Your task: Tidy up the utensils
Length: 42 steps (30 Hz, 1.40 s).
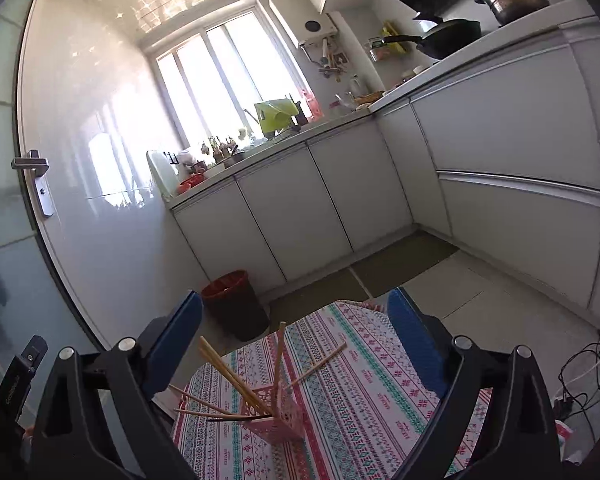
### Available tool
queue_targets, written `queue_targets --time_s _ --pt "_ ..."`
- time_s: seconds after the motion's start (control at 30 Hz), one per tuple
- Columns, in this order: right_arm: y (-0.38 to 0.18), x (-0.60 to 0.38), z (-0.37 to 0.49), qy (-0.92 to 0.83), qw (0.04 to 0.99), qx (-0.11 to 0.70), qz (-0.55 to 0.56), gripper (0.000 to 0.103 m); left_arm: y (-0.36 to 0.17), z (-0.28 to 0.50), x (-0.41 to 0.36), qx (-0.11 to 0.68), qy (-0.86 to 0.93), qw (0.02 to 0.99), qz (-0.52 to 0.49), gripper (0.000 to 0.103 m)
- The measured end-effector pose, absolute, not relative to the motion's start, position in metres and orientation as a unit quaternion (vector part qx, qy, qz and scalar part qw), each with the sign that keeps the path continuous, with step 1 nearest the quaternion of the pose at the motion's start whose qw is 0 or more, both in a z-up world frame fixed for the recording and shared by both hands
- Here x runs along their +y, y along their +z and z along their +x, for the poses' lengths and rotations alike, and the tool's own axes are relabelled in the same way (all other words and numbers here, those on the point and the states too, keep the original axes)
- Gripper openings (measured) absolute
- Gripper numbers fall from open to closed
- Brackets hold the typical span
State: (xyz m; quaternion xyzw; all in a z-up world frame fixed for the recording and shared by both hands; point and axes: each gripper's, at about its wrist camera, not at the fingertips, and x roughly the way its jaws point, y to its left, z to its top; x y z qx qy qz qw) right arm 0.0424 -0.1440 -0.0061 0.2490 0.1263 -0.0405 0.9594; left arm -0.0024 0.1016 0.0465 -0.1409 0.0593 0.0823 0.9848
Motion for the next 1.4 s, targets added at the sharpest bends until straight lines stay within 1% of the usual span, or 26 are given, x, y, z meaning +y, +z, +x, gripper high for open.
queue_targets --time_s 0.03,0.07,0.1,0.2,0.27,0.33,0.4,0.47,0.57,0.67,0.73,0.77,0.8,0.83,0.87,0.9,0.93,1.03,1.13,1.2,1.27,1.4 --pt "-0.009 -0.155 0.045 -0.042 0.953 0.138 0.266 0.091 0.046 -0.003 0.101 0.065 0.082 0.984 -0.142 0.096" --pt "-0.017 -0.17 0.056 -0.041 0.941 0.169 0.289 0.091 0.044 -0.004 0.101 0.074 0.082 0.984 -0.141 0.096" --pt "-0.026 -0.18 0.072 -0.039 0.929 0.211 0.302 0.091 0.039 -0.003 0.101 0.086 0.084 0.984 -0.134 0.096" --pt "-0.077 -0.209 0.156 -0.029 0.855 0.379 0.353 0.091 0.015 0.005 0.1 0.115 0.095 0.983 -0.104 0.096" --pt "-0.114 -0.216 0.217 -0.025 0.797 0.468 0.381 0.09 -0.003 0.012 0.106 0.132 0.108 0.98 -0.099 0.096" --pt "-0.149 -0.212 0.279 -0.028 0.743 0.541 0.394 0.088 -0.021 0.022 0.114 0.154 0.11 0.975 -0.114 0.096" --pt "-0.178 -0.203 0.326 -0.036 0.706 0.581 0.404 0.088 -0.038 0.038 0.121 0.187 0.104 0.97 -0.119 0.096" --pt "-0.202 -0.191 0.367 -0.056 0.695 0.593 0.403 0.088 -0.048 0.049 0.125 0.211 0.098 0.966 -0.11 0.096" --pt "-0.231 -0.176 0.416 -0.088 0.688 0.614 0.377 0.088 -0.056 0.062 0.138 0.217 0.103 0.964 -0.11 0.096" --pt "-0.257 -0.167 0.45 -0.09 0.664 0.639 0.377 0.072 -0.062 0.07 0.15 0.228 0.11 0.96 -0.123 0.096" --pt "-0.268 -0.159 0.464 -0.114 0.661 0.65 0.358 0.069 -0.067 0.077 0.158 0.244 0.112 0.953 -0.143 0.096" --pt "-0.273 -0.155 0.468 -0.126 0.656 0.658 0.347 0.064 -0.069 0.08 0.162 0.251 0.112 0.949 -0.152 0.096" --pt "-0.272 -0.15 0.473 -0.14 0.661 0.658 0.332 0.066 -0.07 0.082 0.164 0.256 0.112 0.947 -0.158 0.096" --pt "-0.27 -0.145 0.479 -0.149 0.669 0.656 0.316 0.063 -0.072 0.084 0.167 0.261 0.116 0.944 -0.163 0.096" --pt "-0.271 -0.138 0.486 -0.15 0.672 0.666 0.288 0.037 -0.074 0.086 0.169 0.267 0.122 0.942 -0.164 0.096" --pt "-0.273 -0.134 0.49 -0.148 0.67 0.673 0.275 0.015 -0.075 0.088 0.17 0.272 0.125 0.94 -0.164 0.096" --pt "-0.272 -0.135 0.492 -0.154 0.676 0.667 0.275 0.014 -0.076 0.089 0.171 0.275 0.126 0.939 -0.163 0.096" --pt "-0.268 -0.15 0.491 -0.153 0.686 0.631 0.327 0.011 -0.076 0.088 0.172 0.279 0.123 0.938 -0.167 0.096" --pt "-0.235 -0.167 0.483 -0.113 0.735 0.551 0.378 0.008 -0.073 0.084 0.17 0.272 0.118 0.941 -0.166 0.096" --pt "-0.199 -0.177 0.474 -0.097 0.768 0.5 0.389 0.008 -0.07 0.081 0.169 0.267 0.118 0.942 -0.164 0.096" --pt "-0.148 -0.184 0.461 -0.072 0.801 0.454 0.384 0.008 -0.066 0.078 0.166 0.258 0.12 0.945 -0.16 0.096" --pt "-0.025 -0.171 0.406 -0.028 0.894 0.345 0.283 0.008 -0.061 0.072 0.162 0.247 0.122 0.949 -0.155 0.096"
